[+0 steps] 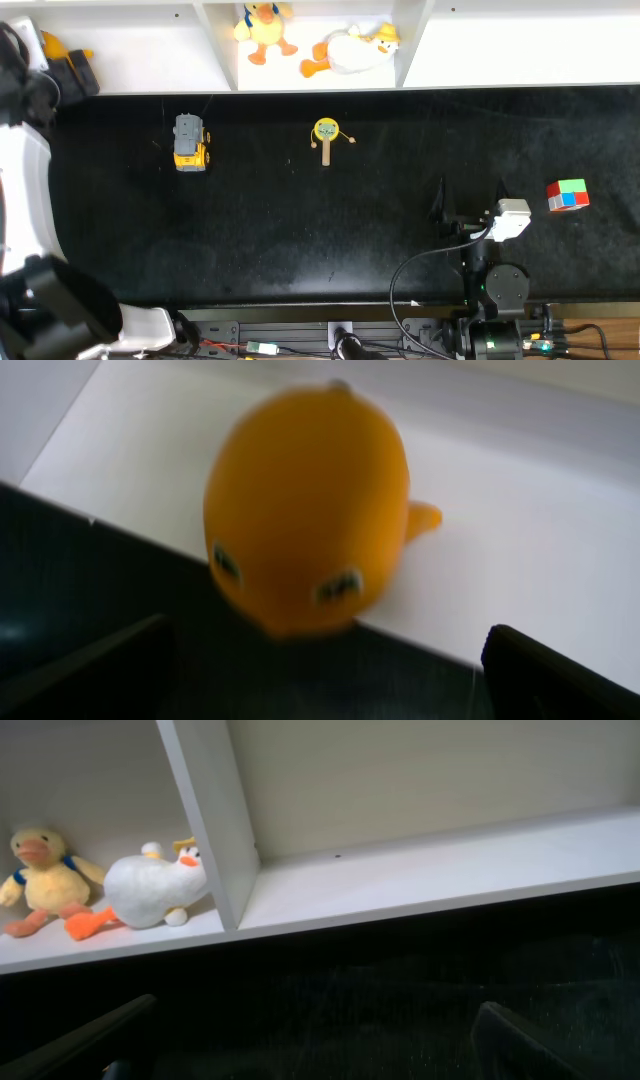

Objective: Store Toys

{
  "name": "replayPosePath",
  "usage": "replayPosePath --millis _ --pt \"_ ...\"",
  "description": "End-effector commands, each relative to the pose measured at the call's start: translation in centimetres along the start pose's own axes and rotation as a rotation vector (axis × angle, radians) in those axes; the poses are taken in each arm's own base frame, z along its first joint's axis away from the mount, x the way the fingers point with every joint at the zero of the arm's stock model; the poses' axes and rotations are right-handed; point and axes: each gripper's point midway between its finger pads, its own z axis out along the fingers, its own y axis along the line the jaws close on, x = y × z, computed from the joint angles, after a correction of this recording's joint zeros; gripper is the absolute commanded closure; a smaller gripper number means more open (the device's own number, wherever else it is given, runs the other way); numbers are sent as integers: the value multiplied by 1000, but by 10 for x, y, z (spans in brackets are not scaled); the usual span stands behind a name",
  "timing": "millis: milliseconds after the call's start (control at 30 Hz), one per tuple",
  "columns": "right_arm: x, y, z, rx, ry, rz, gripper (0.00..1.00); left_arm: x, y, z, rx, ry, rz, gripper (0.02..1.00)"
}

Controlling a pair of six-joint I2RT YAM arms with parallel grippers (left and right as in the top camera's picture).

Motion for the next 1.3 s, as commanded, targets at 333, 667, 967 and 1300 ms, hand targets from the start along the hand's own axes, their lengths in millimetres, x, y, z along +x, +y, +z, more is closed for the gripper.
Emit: replayPosePath --millis 333,667,967,1300 --pt "4 0 0 -4 2 8 5 111 -43 -77 123 -10 -42 20" --pt "4 0 0 -4 2 8 5 153 -114 -76 263 56 31 20" --pt "4 0 0 -4 2 8 7 166 -124 -45 272 170 105 23" --pt "4 0 0 -4 2 8 5 163 -132 -31 297 146 204 20"
